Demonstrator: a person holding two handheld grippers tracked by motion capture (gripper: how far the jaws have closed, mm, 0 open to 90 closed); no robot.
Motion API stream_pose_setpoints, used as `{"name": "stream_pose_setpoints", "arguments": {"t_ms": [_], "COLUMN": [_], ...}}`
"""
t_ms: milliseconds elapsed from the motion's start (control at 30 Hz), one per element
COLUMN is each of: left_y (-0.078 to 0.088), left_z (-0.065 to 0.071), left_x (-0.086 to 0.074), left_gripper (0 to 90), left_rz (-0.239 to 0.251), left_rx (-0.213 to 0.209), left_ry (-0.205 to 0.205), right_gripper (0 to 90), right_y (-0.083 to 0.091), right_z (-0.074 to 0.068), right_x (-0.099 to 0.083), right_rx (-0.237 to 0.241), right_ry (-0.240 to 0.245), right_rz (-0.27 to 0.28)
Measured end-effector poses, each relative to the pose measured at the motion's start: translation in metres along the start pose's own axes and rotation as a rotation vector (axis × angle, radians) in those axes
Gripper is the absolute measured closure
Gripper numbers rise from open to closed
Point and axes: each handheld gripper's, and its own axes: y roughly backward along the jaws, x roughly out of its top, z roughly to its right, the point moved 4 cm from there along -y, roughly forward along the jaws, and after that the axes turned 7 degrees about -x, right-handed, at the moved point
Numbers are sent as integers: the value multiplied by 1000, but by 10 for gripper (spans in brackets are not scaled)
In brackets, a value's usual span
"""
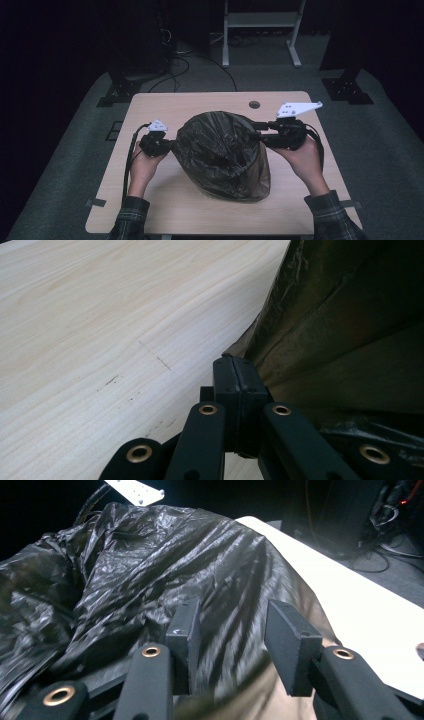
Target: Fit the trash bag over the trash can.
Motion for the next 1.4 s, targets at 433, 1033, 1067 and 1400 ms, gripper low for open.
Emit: {"name": "stream_pose_setpoints", "arguments": {"t_ms": [433, 1033, 1067, 1400], "left_y": [0, -36, -34, 5], "left_z": [-4, -19, -19, -18], "left_x": [6, -21, -20, -9], "left_gripper": [898, 898, 898, 417], "left_rz": [12, -84, -77, 67], "left_rx": [-1, -6, -8, 54], "left_ry": [0, 68, 65, 52], "right_gripper": [900, 900, 900, 506], "right_y": [-15, -59, -60, -31], "right_z": [19, 68, 68, 71], "right_x": [4, -56, -58, -39], "right_rx": [-118, -224, -215, -247], "right_ry": [-10, -130, -139, -169], "right_rz": [15, -158, -157, -66]}}
